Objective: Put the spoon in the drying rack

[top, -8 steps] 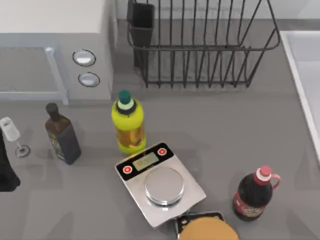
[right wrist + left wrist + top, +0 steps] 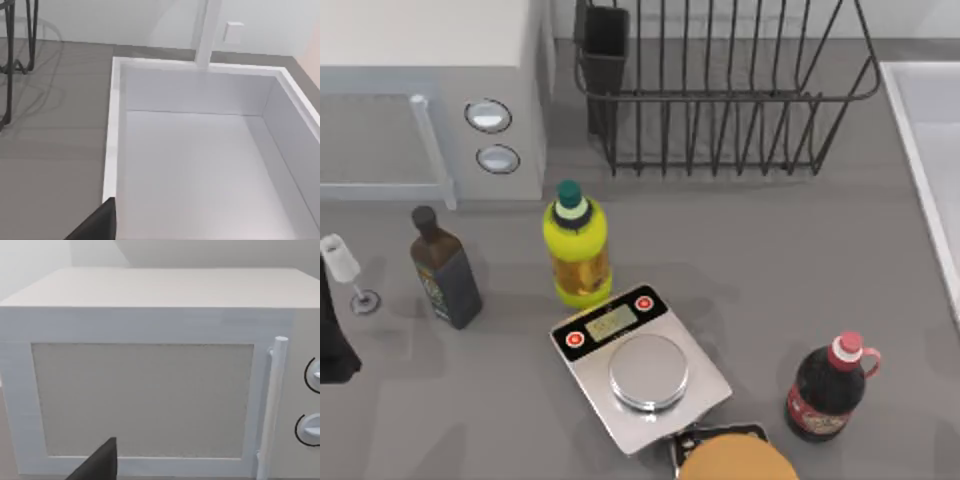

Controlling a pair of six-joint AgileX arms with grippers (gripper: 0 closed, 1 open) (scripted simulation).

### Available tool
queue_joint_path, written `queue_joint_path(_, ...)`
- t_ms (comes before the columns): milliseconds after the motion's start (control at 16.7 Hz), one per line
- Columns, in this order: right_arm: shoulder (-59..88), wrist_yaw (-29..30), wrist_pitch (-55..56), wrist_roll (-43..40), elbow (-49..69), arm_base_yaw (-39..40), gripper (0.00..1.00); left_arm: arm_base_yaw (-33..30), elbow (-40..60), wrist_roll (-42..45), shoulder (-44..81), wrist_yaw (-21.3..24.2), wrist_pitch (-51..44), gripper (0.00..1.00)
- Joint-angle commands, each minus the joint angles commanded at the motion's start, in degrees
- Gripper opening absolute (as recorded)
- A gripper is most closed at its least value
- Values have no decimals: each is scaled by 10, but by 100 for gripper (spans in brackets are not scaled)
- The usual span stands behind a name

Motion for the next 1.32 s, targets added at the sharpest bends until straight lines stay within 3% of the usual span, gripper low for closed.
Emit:
queue_joint_path(780,623,-3,-427,-238,375,-250,100,0,0,0,0,0,0,100)
queue_joint_path(1320,714,-2,-490,-277,442,-291,100,0,0,0,0,0,0,100)
